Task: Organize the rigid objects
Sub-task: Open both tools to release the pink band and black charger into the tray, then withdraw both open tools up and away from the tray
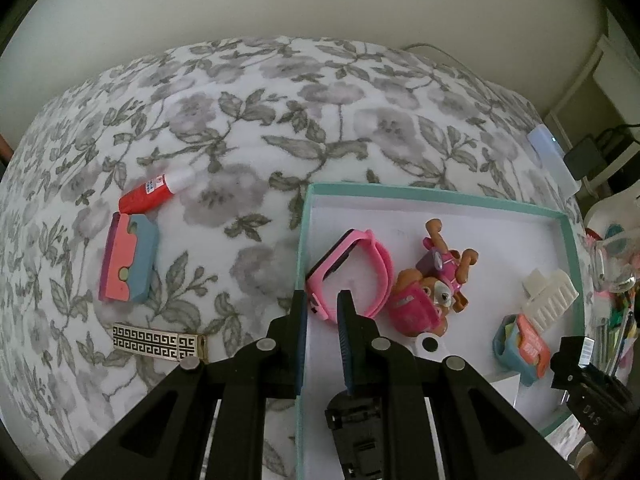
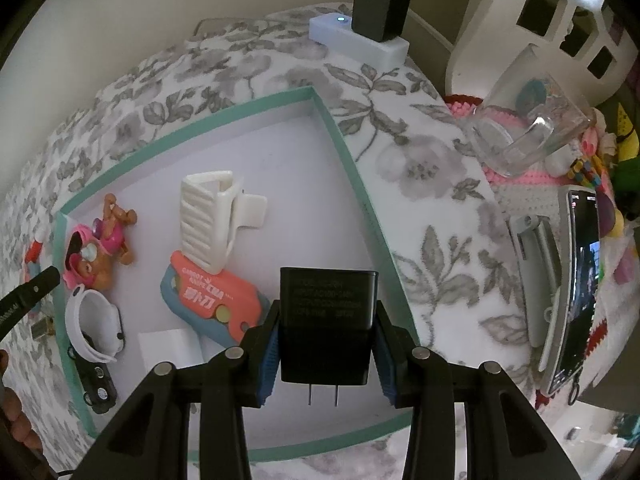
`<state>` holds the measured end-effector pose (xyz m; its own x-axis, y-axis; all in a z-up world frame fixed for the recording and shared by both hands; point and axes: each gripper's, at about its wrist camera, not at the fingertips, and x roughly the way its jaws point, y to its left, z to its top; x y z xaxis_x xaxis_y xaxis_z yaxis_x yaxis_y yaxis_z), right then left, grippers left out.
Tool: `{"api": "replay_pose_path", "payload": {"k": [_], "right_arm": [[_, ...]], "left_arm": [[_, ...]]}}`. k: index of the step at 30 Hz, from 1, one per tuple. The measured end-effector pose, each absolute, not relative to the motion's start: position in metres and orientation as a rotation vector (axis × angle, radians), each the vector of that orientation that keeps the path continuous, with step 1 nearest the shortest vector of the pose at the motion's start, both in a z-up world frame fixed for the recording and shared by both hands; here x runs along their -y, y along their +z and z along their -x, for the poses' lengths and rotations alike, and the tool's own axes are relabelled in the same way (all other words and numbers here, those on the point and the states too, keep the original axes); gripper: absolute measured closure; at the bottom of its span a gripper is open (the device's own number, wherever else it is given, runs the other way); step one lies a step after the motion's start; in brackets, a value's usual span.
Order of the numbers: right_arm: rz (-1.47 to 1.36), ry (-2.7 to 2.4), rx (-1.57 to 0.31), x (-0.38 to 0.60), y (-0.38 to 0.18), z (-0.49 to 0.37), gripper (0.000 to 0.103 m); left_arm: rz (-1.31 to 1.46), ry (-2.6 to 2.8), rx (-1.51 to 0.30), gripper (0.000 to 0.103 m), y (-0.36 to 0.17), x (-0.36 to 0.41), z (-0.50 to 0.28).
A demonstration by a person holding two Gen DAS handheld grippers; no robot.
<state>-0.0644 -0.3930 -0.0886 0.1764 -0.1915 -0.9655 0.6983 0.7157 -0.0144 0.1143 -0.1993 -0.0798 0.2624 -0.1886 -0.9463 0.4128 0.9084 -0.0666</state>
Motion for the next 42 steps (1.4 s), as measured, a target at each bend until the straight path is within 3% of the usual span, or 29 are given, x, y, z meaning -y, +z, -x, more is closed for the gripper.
{"api": "replay_pose_path", "payload": {"k": [18, 19, 22, 27, 35, 42], "right_arm": [[-0.461, -0.647, -1.285, 0.385, -0.099, 0.056, 0.059], [-0.455, -0.648, -1.285, 0.385, -0.097, 0.056, 0.057], [-0.440, -0.660, -1.280, 0.383, -0.092, 0.054, 0.047], [-0.432, -0.664, -1.265, 0.384, -0.082, 0.054, 0.046], [-0.401, -0.658, -1.175, 0.376, -0.044, 0.055, 0.046], [-0.347, -0.641, -1.114, 0.359, -0.019, 0.049, 0.046]], "left_arm": [[-0.202, -0.423, -1.291, 0.085, -0.083, 0.197, -0.113], [-0.200, -0.426, -1.293, 0.083, -0.082, 0.197, -0.113], [-0.225, -0.408, -1.274, 0.057, -0.075, 0.196, -0.112], [-0.225, -0.397, -1.265, 0.055, -0.067, 0.190, -0.113], [-0.221, -0.375, -1.247, 0.039, -0.051, 0.179, -0.115], [-0.213, -0.362, -1.217, 0.036, -0.034, 0.167, -0.113]]}}
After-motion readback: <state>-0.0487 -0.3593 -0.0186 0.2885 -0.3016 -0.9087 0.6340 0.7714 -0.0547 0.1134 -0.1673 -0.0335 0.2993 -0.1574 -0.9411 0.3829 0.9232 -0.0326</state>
